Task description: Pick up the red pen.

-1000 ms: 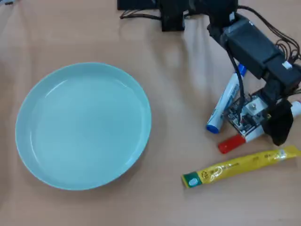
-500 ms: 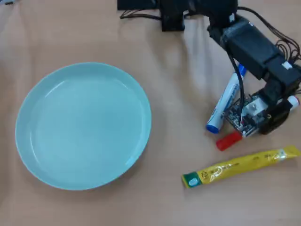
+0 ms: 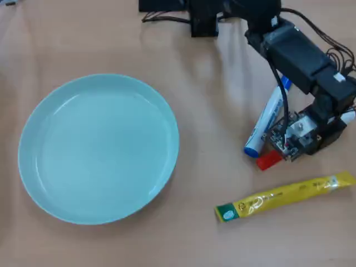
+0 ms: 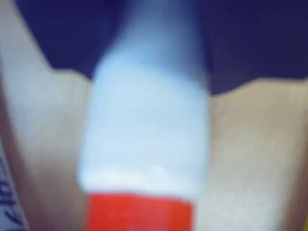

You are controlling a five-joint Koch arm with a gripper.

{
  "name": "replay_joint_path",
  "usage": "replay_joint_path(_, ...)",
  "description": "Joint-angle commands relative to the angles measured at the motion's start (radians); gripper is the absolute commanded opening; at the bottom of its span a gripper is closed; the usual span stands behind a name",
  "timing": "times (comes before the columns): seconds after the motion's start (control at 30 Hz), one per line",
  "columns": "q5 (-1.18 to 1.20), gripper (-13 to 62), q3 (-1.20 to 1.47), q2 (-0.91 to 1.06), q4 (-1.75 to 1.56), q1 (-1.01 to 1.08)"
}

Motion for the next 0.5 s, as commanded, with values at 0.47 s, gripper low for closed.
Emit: replay_joint_path(0.47, 0.161, -6.3, -0.009, 0.003, -0.083, 0.014)
